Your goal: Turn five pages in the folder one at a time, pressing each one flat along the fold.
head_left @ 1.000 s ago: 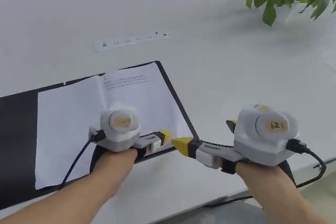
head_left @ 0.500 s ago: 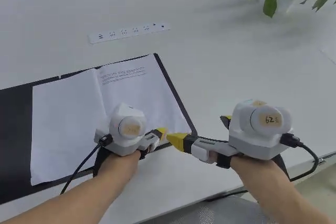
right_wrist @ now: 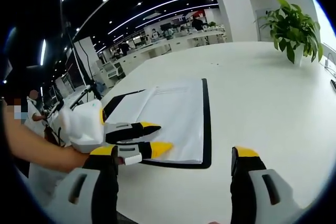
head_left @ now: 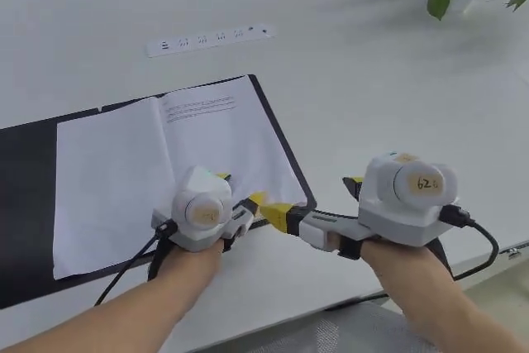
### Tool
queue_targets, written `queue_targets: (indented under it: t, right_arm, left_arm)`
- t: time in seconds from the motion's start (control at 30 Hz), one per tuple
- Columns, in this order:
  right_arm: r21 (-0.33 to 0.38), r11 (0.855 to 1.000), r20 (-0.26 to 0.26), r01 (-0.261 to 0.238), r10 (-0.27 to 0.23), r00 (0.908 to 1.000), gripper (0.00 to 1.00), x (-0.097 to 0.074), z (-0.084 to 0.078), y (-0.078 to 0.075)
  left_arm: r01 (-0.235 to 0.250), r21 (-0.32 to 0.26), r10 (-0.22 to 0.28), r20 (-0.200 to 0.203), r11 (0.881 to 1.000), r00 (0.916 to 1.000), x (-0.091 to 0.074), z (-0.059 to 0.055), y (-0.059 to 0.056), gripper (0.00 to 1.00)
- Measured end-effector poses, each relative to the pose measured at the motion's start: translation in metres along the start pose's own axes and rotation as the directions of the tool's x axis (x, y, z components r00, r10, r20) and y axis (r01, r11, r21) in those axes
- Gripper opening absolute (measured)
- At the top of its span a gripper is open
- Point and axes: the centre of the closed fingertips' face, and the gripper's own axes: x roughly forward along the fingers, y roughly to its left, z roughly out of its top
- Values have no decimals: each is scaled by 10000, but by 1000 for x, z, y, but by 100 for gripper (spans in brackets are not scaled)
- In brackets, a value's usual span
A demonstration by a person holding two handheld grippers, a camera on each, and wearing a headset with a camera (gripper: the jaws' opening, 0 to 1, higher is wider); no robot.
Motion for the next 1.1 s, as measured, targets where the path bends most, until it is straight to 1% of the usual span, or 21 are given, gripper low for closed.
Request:
queue_targets:
  t: [0.2,0.27,0.4,0.43,0.47,0.5,0.53,0.57,0.63,0.77,0.8,0.93,0.97,1.0,1.03,1.07,1.1]
  right_arm:
    - [-43,10000,-8,-55,55,10000,88,2,-1,0]
    - [-60,9999,-22,-95,95,10000,88,3,-1,1]
    - [-66,9998,-96,-183,182,9998,88,6,-3,3]
    - [-79,9998,-120,-192,191,9997,88,7,-4,3]
    - [-125,9997,-124,-202,201,9997,88,7,-4,3]
    - [-118,9997,-101,-213,212,9997,88,7,-4,3]
    - [-79,9997,-109,-239,238,9997,87,8,-4,3]
    - [-84,9997,-109,-248,247,9996,87,8,-4,3]
    - [-102,9995,-156,-306,304,9994,87,11,-5,4]
    - [-162,9989,-209,-445,441,9988,86,16,-7,6]
    - [-189,9987,-190,-480,476,9987,85,17,-6,6]
    - [-180,9977,15,-653,653,9979,78,24,-2,6]
    - [-129,9973,37,-718,718,9974,77,27,-1,6]
    - [-112,9967,81,-806,807,9967,75,30,-1,6]
    - [-91,9960,77,-885,886,9960,70,33,-1,6]
    - [7,9957,-65,-930,930,9956,67,36,-2,5]
    - [3,9956,-66,-933,933,9956,64,38,-2,5]
  left_arm:
    - [-77,-145,79,152,9999,9999,0,1,1,31]
    - [-192,-191,195,161,9996,9997,1,1,3,27]
    - [-282,-266,287,170,9992,9994,1,0,5,23]
    - [-333,-352,341,199,9988,9992,2,0,6,18]
    - [-626,-391,632,153,9973,9979,0,0,12,9]
    - [-488,-631,500,170,9968,9986,1,0,13,7]
    - [-520,-356,526,157,9980,9985,0,0,13,6]
    - [-478,-218,480,112,9986,9988,1,0,13,6]
    - [-485,-218,486,59,9986,9988,1,0,13,6]
    - [-668,-742,678,119,9950,9976,1,0,13,3]
    - [-674,-1048,697,183,9922,9974,1,0,13,3]
    - [-658,-1534,709,283,9860,9971,1,-1,15,2]
    - [-628,-1590,685,306,9853,9972,1,-1,16,1]
    - [-611,-1768,681,337,9824,9971,2,-1,16,1]
    - [-607,-1822,682,350,9814,9971,1,-1,16,1]
    - [-584,-1841,663,370,9812,9971,1,-1,16,1]
    - [-577,-1851,658,376,9810,9971,1,-1,16,1]
